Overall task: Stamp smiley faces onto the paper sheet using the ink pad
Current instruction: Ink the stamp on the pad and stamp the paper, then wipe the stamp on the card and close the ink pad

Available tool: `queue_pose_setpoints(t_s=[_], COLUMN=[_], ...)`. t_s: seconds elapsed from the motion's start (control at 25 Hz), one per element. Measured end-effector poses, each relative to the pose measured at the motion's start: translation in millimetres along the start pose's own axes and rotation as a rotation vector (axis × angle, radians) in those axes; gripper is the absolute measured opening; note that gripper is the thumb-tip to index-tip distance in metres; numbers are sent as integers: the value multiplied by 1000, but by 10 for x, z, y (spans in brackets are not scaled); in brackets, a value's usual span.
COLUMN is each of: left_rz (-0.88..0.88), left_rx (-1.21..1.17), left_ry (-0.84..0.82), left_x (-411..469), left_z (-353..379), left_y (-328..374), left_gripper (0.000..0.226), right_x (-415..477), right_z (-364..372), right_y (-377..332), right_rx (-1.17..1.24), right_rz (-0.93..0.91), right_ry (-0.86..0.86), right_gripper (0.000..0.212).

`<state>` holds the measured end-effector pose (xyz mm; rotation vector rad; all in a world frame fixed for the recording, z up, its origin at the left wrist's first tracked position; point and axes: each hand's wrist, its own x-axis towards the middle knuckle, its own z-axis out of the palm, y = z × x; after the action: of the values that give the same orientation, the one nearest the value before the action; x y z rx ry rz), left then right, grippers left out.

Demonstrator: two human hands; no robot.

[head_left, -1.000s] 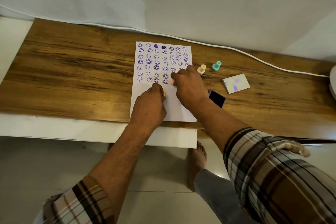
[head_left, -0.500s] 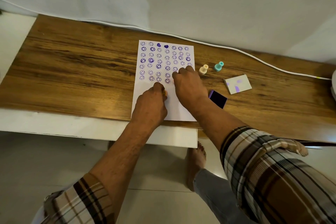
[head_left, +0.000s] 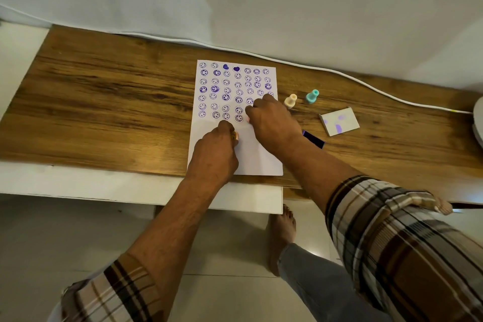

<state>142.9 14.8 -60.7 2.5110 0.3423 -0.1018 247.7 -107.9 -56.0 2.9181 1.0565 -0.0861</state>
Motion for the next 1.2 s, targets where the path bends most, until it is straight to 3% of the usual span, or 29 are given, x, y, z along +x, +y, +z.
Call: queue_pose_setpoints(t_s=[0.32, 0.52, 0.6, 0.68, 0.92, 1.2], left_rz=[17, 87, 63, -41, -150, -233], left_rx=[13, -167, -402, -623, -937, -1146], left_ry=[1, 106, 157, 118, -172, -193], left_x=[14, 30, 29, 43, -25, 29], left_z=[-10, -13, -25, -39, 73, 151], left_y=[-13, 28, 69, 83, 193, 230], left_gripper=[35, 28, 27, 26, 28, 25], right_x=[-72, -567, -828, -1085, -1232, -1114], right_z=[88, -7, -101, -184, -181, -113], right_y=[103, -20, -75, -152, -89, 67], right_rx=[67, 943, 1192, 1343, 1367, 1259], right_rz=[-34, 631, 788, 827, 758, 652], right_ry=[63, 616, 648, 615, 547, 475], right_gripper=[26, 19, 19, 24, 29, 27])
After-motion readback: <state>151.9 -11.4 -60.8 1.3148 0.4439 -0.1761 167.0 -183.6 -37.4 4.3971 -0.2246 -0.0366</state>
